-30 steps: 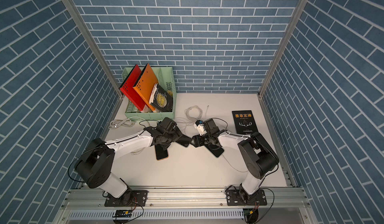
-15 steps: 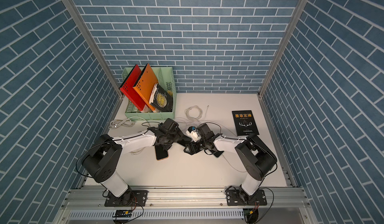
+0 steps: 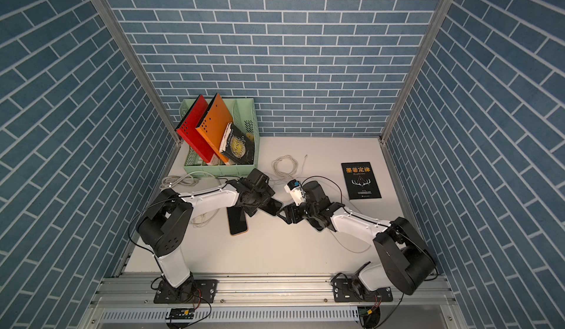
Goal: Unplug the charging cable from the phone
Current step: Pick up the phone at the center of the board.
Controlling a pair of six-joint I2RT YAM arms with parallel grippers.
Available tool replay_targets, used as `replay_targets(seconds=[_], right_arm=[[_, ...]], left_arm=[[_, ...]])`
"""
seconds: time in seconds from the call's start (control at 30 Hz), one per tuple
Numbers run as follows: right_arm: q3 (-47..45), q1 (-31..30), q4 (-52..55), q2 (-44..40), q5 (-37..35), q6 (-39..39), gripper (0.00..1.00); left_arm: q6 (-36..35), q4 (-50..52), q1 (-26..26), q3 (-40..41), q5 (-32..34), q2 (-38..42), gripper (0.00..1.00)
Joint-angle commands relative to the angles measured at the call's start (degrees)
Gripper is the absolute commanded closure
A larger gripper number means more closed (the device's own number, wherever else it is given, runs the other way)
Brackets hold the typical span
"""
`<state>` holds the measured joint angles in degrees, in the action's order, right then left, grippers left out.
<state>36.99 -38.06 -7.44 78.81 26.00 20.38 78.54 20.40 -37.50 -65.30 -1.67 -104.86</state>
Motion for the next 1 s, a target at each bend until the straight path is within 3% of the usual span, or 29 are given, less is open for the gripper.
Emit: replay_targets(seconds=[0.0,0.33,0.57,0.97], right_arm=[[-2.75,2.81,-3.9,-4.62,-3.65,4.25,0.28],[-7.6,6.22,-5.75,-11.02,-6.21,6.44,0.28],[-9.94,7.11,-7.49,-12.89,-6.57,7.29,0.29],[-12.39,9.76,-10.18,-14.26,-6.05,7.52,0.29]], left_arm=[[2.31,8.75,-0.31,-3.84,-0.92,-3.79,0.0],[5.5,14.55,-0.25,-10.06,-2.68,-8.83,0.0],[5.56,20.97,-0.21,-16.25,-1.84,-12.63,0.0],[5.53,27.94,-0.21,-20.2,-2.19,-17.68,0.05]])
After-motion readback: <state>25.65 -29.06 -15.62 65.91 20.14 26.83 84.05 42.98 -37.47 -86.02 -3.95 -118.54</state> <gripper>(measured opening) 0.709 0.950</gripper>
